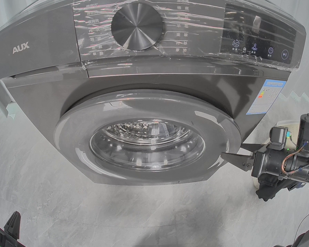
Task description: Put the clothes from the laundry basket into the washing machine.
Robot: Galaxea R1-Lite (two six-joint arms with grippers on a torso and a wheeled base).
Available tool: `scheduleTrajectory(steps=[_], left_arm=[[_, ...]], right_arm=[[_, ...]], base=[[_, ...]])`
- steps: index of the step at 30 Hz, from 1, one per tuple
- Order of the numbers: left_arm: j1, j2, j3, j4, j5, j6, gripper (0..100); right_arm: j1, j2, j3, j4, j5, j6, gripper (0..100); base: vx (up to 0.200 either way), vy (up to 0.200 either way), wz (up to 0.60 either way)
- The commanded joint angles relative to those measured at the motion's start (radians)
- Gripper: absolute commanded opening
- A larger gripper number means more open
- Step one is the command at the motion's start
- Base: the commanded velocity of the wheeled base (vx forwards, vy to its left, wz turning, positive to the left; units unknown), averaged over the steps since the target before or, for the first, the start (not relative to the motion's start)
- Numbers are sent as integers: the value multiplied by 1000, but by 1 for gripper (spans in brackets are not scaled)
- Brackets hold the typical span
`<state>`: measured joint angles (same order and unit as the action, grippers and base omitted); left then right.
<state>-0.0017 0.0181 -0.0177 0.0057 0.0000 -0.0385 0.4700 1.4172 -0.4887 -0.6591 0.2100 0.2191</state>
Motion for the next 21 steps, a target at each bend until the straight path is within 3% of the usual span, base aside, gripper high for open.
scheduleTrajectory(steps=[1, 9, 18, 21], left_arm=[[0, -15, 15, 0, 0, -1, 0], [0, -15, 15, 0, 0, -3, 0], [0, -15, 15, 0, -2, 0, 0], [0, -15, 15, 0, 0, 0, 0]], right_arm=[[1, 83, -51, -23, 0, -1, 100], [39, 89, -47, -25, 0, 0, 100], [87, -55, 121, -16, 2, -3, 100], [85, -77, 136, -14, 2, -3, 100]], base=[[0, 0, 0], [0, 0, 0], [0, 0, 0], [0, 0, 0]])
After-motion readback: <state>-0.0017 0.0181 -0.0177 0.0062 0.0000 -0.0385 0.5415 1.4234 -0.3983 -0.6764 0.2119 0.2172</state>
